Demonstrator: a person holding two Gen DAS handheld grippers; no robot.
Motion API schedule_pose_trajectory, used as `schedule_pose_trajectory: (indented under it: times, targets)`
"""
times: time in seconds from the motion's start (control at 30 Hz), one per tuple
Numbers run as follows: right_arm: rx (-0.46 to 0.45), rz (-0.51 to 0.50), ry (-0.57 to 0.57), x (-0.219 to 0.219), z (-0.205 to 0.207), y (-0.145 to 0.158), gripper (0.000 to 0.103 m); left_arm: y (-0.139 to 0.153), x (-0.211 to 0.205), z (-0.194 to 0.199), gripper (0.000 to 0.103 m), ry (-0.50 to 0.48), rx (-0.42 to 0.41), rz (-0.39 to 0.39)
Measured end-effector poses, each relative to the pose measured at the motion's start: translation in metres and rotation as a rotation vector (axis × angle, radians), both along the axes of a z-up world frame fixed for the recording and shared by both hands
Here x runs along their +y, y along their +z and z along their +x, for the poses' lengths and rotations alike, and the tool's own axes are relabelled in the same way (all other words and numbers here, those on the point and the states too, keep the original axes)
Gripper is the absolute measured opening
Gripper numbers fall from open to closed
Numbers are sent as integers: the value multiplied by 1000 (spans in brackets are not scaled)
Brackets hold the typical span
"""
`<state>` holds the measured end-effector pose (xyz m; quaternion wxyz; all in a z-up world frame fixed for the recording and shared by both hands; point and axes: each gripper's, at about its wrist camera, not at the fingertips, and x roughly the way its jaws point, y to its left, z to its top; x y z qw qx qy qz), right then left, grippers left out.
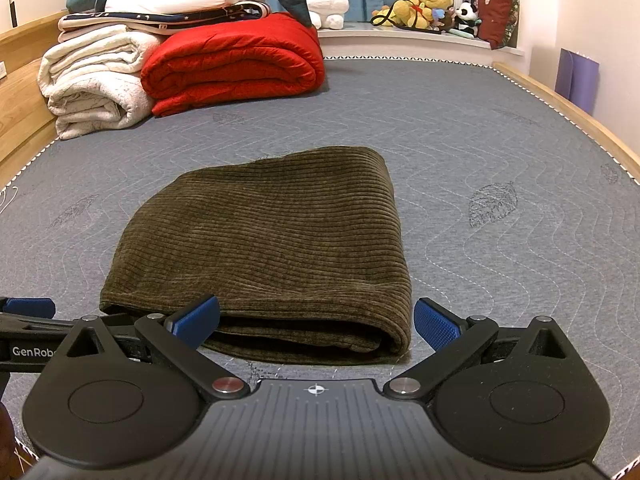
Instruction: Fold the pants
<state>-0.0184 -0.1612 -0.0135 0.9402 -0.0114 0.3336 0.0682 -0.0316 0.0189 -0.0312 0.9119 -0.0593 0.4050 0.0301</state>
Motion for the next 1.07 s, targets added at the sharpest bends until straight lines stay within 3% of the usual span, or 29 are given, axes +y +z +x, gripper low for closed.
schedule_pose_trajectory:
  times: [1.07]
  targets:
    - [-1,-2,5,0,0,-1,102,1,-4,-3,103,-42,-24,10]
